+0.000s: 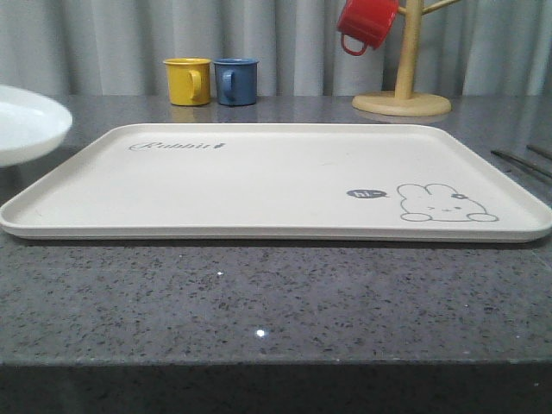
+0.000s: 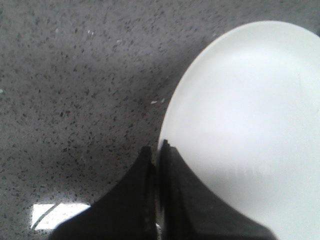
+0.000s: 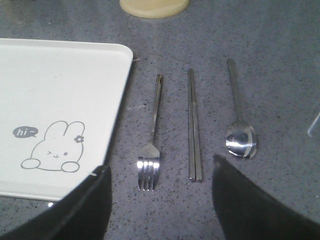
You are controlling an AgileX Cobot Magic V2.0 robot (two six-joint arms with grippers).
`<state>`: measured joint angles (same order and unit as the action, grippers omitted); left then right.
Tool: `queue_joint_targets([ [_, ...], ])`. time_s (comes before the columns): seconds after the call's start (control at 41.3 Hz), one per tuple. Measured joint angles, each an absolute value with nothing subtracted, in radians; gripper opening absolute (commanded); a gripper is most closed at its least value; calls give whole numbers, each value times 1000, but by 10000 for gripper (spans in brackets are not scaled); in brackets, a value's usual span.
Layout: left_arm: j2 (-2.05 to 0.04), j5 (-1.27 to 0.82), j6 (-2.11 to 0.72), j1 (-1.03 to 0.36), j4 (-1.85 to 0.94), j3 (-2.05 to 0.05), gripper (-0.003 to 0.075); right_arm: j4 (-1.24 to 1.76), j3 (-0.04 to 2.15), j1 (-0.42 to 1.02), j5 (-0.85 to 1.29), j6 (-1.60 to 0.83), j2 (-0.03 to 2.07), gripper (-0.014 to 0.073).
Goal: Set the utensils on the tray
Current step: 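Grasp the rim of the white plate with the left gripper, then lift the plate and lower it onto the tray, then release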
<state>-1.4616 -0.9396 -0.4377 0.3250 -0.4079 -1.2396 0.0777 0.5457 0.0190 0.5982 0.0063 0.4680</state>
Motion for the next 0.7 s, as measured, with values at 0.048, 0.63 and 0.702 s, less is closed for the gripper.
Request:
queue_joint_targets([
  [0.048, -1445, -963, -447, 325, -425, -1264, -18, 78, 546, 19, 598, 6, 468, 467],
  [0.63, -1451, -1059, -499, -11, -519, -1323, -18, 78, 546, 19, 598, 6, 468, 467],
  [0.702, -1486, -1052, -499, -53, -521, -1323, -18, 78, 546, 19, 598, 6, 468, 467],
])
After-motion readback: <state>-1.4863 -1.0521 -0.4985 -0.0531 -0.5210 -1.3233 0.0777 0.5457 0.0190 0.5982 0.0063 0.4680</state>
